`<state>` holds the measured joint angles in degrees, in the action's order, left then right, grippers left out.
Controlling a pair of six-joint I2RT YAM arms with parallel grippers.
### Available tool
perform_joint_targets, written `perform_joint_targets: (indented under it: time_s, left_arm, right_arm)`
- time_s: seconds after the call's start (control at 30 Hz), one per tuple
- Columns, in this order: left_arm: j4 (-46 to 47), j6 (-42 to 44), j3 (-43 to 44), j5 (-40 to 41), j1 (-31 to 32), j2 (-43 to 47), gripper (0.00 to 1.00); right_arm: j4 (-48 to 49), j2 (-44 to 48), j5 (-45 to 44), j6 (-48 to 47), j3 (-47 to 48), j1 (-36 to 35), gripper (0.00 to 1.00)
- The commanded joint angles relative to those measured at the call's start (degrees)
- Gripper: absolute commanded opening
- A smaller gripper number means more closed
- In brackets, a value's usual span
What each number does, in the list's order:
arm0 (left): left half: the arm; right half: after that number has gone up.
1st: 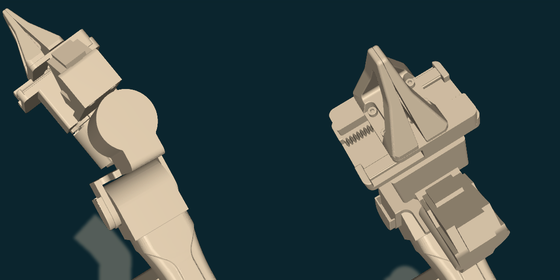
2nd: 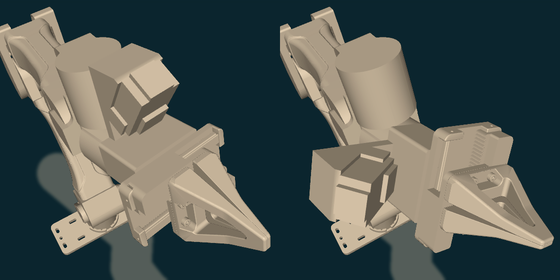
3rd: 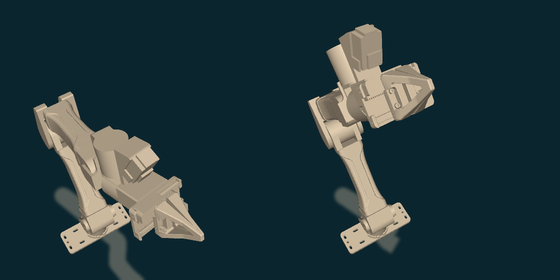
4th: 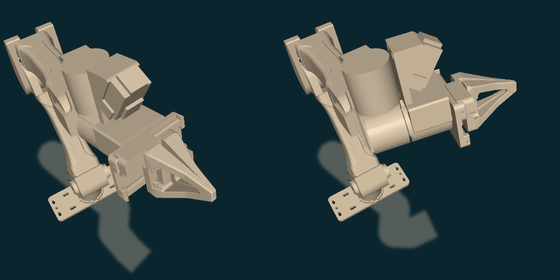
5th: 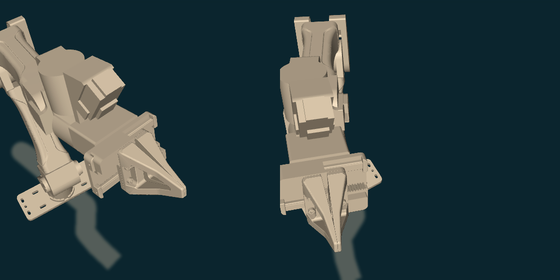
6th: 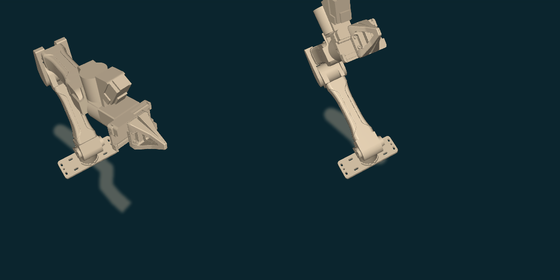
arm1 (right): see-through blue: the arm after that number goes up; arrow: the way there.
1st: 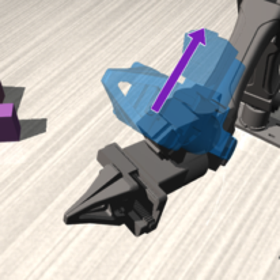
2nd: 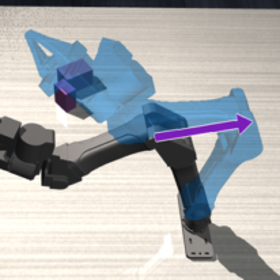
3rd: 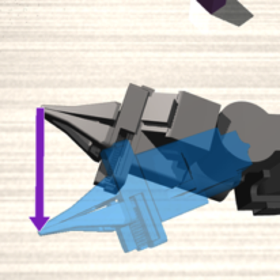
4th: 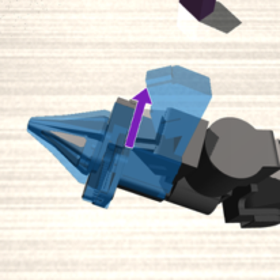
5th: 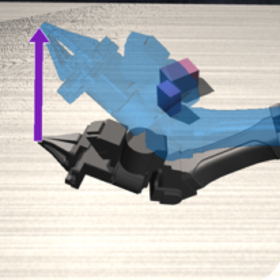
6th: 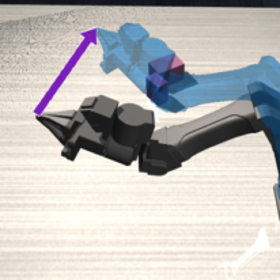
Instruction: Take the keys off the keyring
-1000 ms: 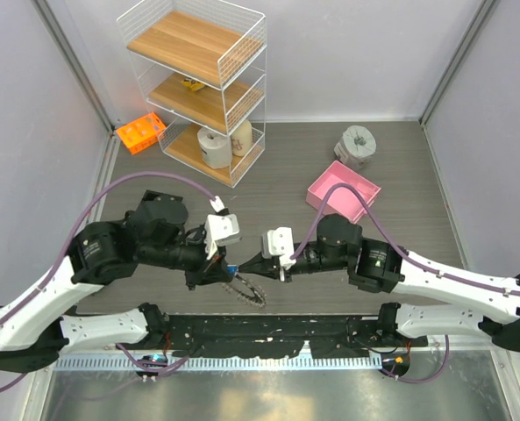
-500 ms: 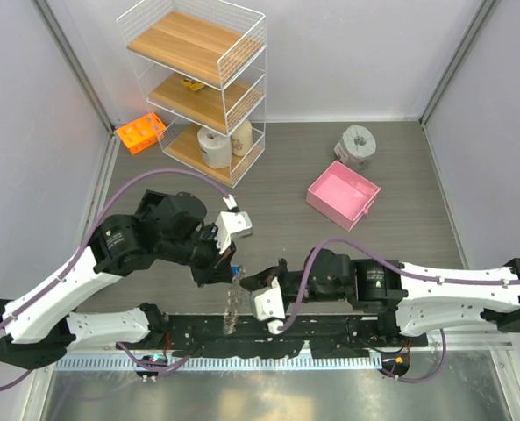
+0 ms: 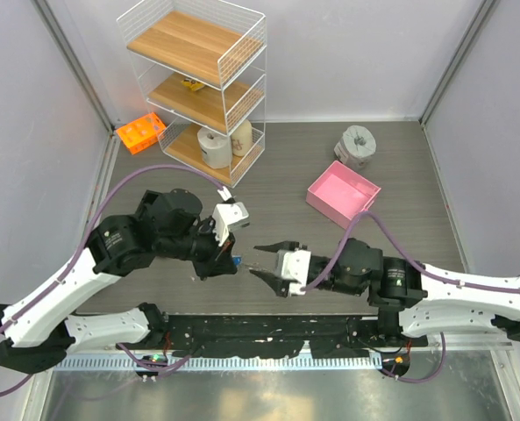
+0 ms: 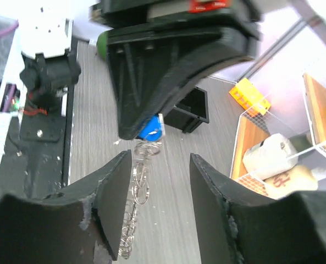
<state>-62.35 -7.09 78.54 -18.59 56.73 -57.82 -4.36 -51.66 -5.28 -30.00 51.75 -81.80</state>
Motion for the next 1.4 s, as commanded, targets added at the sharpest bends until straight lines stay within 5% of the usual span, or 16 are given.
perform_joint_targets:
  time_s: [0.0,0.37,1.2,1.37]
  left_arm:
    - [4.25,-0.81,0.73,2.14,-0.13,1.40,0.00]
    - [1.88,-2.84,2.67,4.35,-0.13,0.17,0.00]
    - [-0.14,-3.81,5.04,-0.22,-0.04,-0.89,0.00]
    - [-0.41,-3.72,6.01,-1.53,-0.04,-0.80,0.00]
  right_arm:
    - [4.01,1.47,1.78,17.91,1.77,2.43,0.56]
    - [5.84,-1.16,-3.68,36.06,1.08,2.17,0.43]
    - [15.08,-6.70,-11.60,33.43,-3.32,-0.20,0.41]
    - [15.35,-7.05,-10.81,32.81,-3.58,-0.20,0.32]
